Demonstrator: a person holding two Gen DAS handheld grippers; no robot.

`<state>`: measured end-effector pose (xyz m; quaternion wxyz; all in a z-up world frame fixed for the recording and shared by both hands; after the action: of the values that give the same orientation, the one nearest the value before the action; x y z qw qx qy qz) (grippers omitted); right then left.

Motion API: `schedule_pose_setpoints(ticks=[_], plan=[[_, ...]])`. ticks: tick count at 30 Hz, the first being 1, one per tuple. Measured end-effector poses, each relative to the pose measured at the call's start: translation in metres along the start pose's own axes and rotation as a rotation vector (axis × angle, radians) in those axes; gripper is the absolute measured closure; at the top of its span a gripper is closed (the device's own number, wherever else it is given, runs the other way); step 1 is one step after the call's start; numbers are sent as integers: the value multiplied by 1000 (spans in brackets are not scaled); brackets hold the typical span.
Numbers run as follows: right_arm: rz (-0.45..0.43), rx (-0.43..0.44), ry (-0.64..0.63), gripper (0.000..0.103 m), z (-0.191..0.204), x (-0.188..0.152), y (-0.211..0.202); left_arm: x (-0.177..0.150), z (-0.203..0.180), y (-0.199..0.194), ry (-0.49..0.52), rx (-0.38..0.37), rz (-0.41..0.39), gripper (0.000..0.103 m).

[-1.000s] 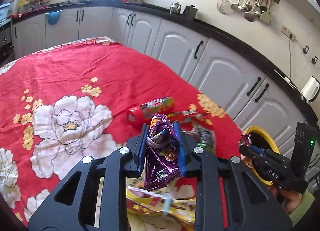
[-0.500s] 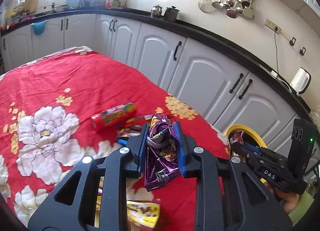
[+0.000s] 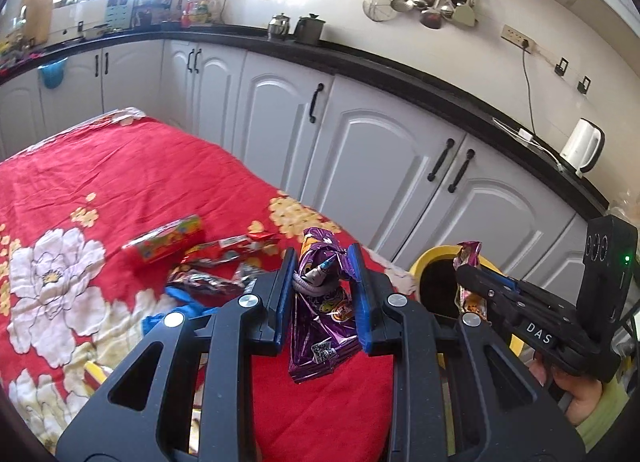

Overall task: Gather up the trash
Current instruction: 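Carry the purple wrapper with the left tool while the right tool carries the snack bag over the bin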

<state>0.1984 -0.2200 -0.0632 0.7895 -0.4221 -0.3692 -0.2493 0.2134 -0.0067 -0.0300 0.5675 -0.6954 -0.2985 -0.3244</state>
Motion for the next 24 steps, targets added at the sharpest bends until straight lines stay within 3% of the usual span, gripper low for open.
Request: schedule_pose_setpoints(ticks=[24], plan=[[-72,-127,24,82,-67,9,-53,-4,-92,13,110,-86,-18,84]])
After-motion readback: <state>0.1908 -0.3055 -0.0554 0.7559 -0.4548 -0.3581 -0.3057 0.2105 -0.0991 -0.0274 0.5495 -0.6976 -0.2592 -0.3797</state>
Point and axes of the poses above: each gripper's, at about its wrist camera, not at the fingertips, and y roughly the way its jaws point, z to its left, x to its top, the point moved 3 cm from there along y, roughly the way its jaws point, and after that the axes turned 8 degrees about x, right-handed, at the moved point
